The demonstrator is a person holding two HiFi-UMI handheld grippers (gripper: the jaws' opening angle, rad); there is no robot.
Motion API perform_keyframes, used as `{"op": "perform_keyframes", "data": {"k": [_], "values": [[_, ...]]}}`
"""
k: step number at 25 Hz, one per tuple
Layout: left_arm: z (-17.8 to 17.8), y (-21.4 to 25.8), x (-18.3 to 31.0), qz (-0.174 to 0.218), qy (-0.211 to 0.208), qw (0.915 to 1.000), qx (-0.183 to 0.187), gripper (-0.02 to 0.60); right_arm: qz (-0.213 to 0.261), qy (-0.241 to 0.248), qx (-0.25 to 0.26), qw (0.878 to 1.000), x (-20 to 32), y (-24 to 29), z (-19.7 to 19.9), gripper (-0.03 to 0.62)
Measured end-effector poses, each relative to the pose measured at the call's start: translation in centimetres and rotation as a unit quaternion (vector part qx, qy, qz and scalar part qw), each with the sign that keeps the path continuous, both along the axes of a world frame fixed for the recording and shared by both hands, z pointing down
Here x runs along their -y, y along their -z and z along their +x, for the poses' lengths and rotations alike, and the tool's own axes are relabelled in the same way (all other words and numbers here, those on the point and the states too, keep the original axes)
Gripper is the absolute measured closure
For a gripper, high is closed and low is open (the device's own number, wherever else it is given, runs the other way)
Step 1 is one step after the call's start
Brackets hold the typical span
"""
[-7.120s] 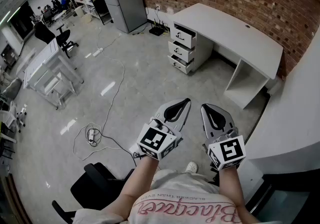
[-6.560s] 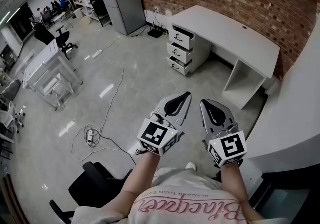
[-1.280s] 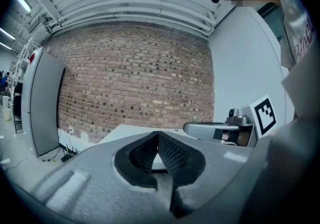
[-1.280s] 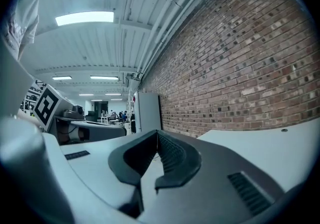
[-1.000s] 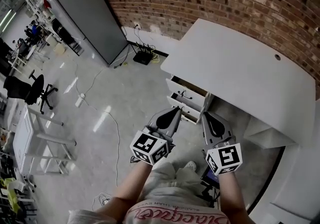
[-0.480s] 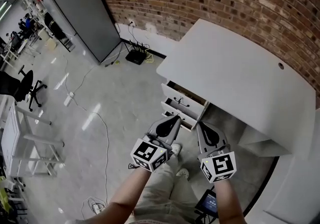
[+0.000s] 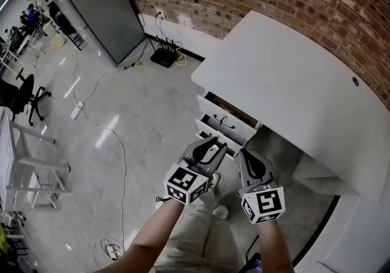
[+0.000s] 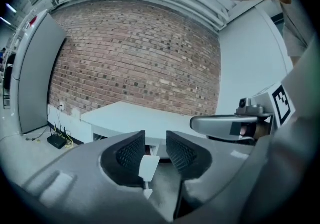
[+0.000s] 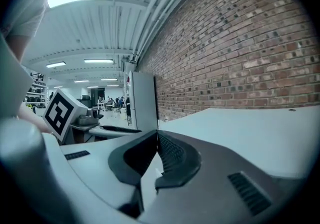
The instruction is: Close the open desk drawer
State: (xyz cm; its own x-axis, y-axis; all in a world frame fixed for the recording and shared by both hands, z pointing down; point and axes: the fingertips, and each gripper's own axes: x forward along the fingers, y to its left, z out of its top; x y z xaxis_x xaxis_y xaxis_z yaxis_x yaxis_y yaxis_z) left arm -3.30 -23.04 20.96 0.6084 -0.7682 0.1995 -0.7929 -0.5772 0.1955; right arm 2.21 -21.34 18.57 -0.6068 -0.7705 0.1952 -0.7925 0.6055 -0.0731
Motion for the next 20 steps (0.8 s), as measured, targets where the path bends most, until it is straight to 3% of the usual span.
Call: {"op": "perform_keyframes", "data": {"k": [5, 11, 14, 16, 20], "values": [[-0.7, -5.3, 2.4, -0.009, 0.009, 0.9996, 0.026, 0.451, -0.012, -0.009, -0.001, 1.000, 1.2, -4.3, -0.4, 0.582], [-1.4, -10.6, 4.7, -0.043, 0.025, 0.9986, 0.018, 0.451, -0.050, -0.025, -0.008, 0.998, 1.6, -9.2, 0.6, 0.582], [-1.4, -13.1, 6.1, -0.089, 0.031, 0.9951, -0.031, 0.451, -0.056, -0.023, -0.013, 0.998, 2.3, -10.5, 0.2, 0.582], [-1.6, -14.9, 7.2, -0.128, 0.041, 0.9884, -0.070, 0.451, -0.057, -0.022, -0.015, 0.998, 3.1, -10.8, -0.3, 0.582], [-2.0, -19.3, 9.3, -0.210, 0.080, 0.9646, -0.137, 0.451, -0.057, -0.022, -0.016, 0.998, 4.9, -11.4, -1.1, 0.582]]}}
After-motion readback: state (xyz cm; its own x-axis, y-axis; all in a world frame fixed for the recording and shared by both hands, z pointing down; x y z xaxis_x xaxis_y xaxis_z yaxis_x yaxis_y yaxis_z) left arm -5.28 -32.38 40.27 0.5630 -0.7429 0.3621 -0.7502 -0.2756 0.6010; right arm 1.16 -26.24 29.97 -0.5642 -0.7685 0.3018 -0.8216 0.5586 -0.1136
